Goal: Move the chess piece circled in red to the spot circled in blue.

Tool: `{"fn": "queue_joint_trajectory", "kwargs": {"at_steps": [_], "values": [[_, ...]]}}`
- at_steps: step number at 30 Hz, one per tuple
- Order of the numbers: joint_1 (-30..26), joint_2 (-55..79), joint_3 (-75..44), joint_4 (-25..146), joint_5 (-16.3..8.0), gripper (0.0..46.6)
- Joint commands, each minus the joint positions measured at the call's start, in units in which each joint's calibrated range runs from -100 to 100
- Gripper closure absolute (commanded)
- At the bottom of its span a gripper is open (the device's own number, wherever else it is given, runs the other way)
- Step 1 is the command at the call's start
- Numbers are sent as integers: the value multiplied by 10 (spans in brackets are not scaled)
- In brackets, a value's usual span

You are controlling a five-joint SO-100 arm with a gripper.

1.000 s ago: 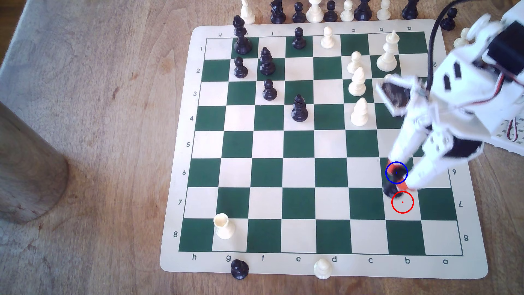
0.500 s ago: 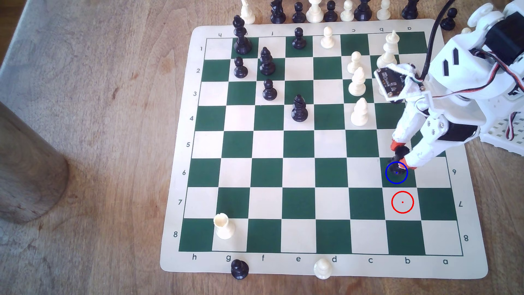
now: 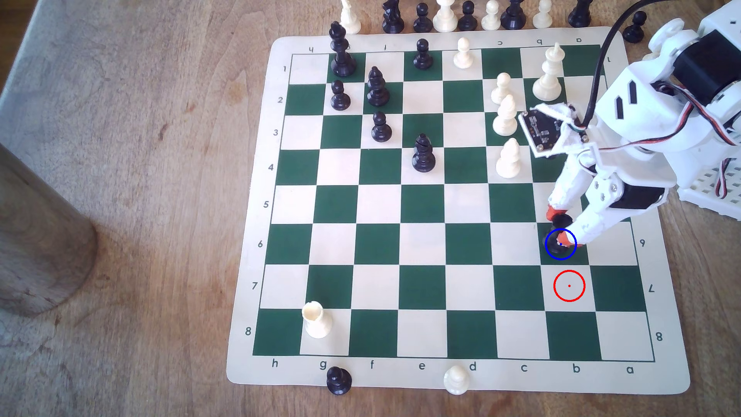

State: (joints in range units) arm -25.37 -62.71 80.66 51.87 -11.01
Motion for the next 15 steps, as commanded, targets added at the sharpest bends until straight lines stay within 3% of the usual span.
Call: {"fn": "queue_joint_trajectory", "kwargs": {"at_steps": [1, 7, 8, 9, 10, 15], "values": [[5, 9, -2, -7, 2, 464], [4, 18, -2, -1, 2, 464], [3, 18, -2, -1, 2, 447], [3, 18, -2, 0, 2, 358], [3, 17, -2, 1, 2, 334], [2, 12, -2, 17, 3, 296]]}}
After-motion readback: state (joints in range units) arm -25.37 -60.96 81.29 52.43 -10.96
